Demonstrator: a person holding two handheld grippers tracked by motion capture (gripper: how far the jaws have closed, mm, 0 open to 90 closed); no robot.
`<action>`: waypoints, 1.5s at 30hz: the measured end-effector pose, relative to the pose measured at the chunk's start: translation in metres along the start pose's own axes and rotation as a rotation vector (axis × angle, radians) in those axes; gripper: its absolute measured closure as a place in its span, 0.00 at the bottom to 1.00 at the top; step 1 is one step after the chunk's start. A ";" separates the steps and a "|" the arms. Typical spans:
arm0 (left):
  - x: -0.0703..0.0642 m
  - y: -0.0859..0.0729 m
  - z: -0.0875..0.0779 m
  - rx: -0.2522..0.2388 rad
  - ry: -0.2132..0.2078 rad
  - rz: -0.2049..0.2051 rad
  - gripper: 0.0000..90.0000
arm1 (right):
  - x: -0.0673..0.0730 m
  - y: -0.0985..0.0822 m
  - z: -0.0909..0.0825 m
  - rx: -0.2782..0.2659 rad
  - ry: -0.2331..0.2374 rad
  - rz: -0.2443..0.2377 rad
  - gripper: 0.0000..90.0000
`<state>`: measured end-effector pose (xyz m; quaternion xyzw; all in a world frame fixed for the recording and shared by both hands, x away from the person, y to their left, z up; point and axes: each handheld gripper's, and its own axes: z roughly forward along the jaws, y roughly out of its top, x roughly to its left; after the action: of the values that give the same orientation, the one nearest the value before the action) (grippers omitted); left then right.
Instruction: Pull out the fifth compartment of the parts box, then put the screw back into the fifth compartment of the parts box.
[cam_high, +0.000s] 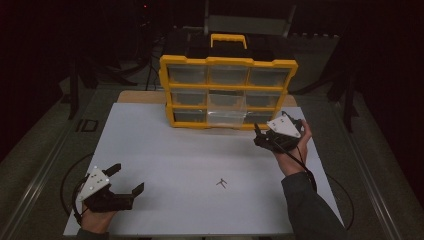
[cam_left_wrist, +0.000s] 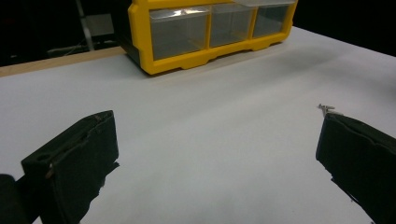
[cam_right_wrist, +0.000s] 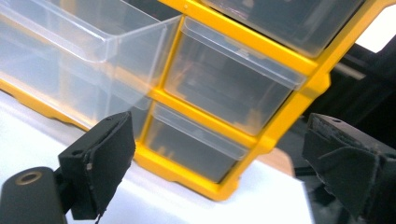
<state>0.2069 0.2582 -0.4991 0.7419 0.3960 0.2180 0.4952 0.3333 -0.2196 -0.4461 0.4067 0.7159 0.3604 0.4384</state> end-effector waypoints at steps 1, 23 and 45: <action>0.000 0.000 0.000 0.000 0.000 0.000 0.00 | -0.001 0.000 0.000 0.000 0.018 0.012 0.09; -0.001 0.000 0.001 0.001 -0.003 0.001 0.00 | -0.016 -0.003 -0.012 -0.029 0.212 0.120 0.09; -0.002 0.001 0.001 0.000 -0.007 0.005 0.00 | -0.008 -0.003 -0.027 0.036 0.401 0.124 0.09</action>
<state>0.2068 0.2554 -0.4986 0.7436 0.3925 0.2167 0.4961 0.3097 -0.2327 -0.4365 0.3778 0.7688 0.4476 0.2566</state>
